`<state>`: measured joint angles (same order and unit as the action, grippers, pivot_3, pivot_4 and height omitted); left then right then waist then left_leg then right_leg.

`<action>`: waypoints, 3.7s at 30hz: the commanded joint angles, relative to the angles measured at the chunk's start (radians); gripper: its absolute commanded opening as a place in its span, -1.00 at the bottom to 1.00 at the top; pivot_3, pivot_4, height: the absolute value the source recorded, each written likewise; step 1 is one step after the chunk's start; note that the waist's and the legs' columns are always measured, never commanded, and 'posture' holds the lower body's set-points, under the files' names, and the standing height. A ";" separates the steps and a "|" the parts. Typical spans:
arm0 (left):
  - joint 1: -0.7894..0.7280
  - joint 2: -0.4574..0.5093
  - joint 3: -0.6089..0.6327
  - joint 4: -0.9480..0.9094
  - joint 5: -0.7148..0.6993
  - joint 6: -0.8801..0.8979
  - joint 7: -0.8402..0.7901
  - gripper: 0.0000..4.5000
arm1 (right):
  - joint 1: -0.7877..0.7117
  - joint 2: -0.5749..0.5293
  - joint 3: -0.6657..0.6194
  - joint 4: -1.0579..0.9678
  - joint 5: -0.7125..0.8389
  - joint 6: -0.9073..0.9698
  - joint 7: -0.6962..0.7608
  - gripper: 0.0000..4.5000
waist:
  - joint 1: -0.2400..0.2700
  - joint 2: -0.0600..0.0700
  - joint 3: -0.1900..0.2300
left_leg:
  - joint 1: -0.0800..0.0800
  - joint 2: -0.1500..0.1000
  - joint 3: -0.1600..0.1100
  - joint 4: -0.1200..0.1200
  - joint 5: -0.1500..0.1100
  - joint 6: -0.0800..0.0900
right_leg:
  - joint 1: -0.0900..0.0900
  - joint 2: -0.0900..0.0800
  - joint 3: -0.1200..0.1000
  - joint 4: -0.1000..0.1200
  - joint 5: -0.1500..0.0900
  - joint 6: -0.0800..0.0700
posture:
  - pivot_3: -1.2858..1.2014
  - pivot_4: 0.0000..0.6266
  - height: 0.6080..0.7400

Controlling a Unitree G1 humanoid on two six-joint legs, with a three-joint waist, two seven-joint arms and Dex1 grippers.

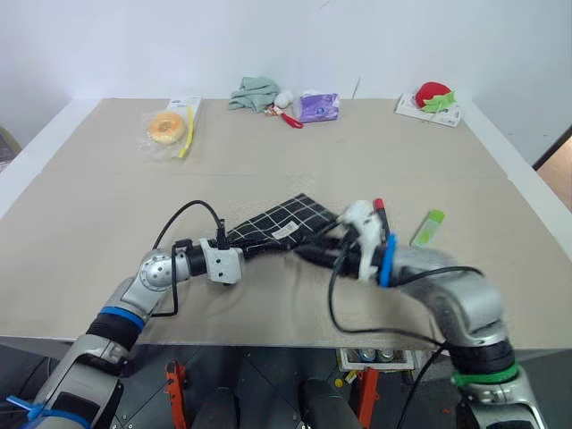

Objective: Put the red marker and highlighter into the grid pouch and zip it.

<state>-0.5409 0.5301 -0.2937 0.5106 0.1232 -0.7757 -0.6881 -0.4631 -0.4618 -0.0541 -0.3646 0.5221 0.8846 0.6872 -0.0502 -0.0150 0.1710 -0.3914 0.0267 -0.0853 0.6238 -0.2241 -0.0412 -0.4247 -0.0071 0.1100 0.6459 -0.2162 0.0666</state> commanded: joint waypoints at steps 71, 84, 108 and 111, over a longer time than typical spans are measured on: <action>-0.060 -0.108 0.084 -0.161 -0.176 0.167 -0.124 -1.00 | -0.189 -0.390 0.261 0.344 -0.547 -0.689 0.353 -0.76 | 0.001 0.000 0.003 | -0.001 0.000 0.003 0.003 -0.001 0.001 | 0.000 0.000 0.001 0.000 0.000 0.000 | 0.03 -0.52 0.99; -0.077 -0.208 0.092 -0.213 -0.323 0.361 -0.240 -1.00 | -0.239 -0.367 0.248 0.235 -0.472 -0.659 0.474 -0.76 | 0.001 0.000 0.003 | -0.001 0.000 0.002 0.004 -0.001 0.001 | 0.001 0.000 0.001 0.001 0.000 0.000 | 0.03 -0.52 0.99; -0.046 -0.231 0.141 -0.218 -0.346 0.458 -0.244 -1.00 | -0.250 -0.457 0.193 0.163 -0.371 -0.499 0.568 0.90 | 0.002 0.000 0.003 | -0.001 0.000 0.003 0.005 -0.001 0.001 | 0.001 0.000 0.001 0.001 0.000 0.000 | 0.03 -0.52 0.99; -0.047 -0.231 0.143 -0.216 -0.345 0.459 -0.242 -1.00 | -0.247 -0.467 0.182 0.156 -0.350 -0.476 0.570 0.99 | 0.001 0.000 0.003 | -0.001 0.000 0.003 0.005 -0.001 0.001 | 0.001 0.000 0.001 0.001 0.000 0.000 | 0.03 -0.52 0.99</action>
<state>-0.5789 0.2957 -0.1775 0.3272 -0.2157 -0.3165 -0.9414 -0.6862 -0.9054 0.1835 -0.1716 0.1484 0.3972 1.2519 -0.0488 -0.0145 0.1738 -0.3921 0.0268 -0.0827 0.6293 -0.2250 -0.0398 -0.4237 -0.0072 0.1107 0.6466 -0.2160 0.0662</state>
